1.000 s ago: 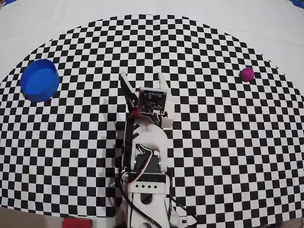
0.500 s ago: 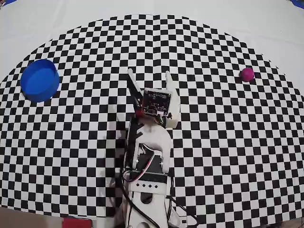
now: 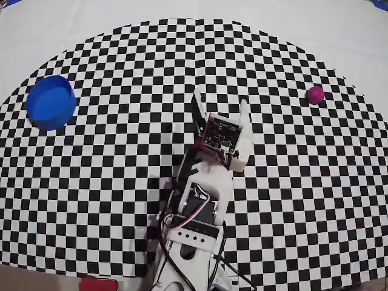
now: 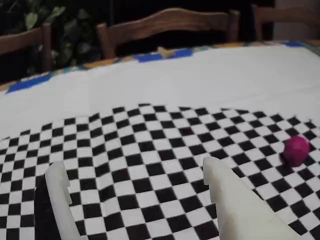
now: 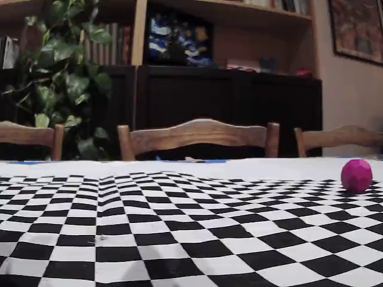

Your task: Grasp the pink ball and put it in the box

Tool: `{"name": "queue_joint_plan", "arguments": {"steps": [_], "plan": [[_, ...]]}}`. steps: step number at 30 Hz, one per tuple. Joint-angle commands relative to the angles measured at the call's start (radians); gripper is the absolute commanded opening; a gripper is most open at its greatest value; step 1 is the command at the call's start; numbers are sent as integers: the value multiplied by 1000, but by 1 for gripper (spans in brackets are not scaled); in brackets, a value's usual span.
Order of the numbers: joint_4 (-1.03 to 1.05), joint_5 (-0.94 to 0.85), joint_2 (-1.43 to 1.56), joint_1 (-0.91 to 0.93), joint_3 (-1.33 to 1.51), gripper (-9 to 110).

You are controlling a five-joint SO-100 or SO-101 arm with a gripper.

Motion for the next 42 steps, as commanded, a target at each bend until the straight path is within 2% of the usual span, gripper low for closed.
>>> {"name": "queue_joint_plan", "arguments": {"steps": [1, 18, 42], "plan": [[-18, -9, -11, 52, 8, 31], [-18, -9, -25, 304, 8, 31], [-29, -9, -92, 353, 5, 32]]}}
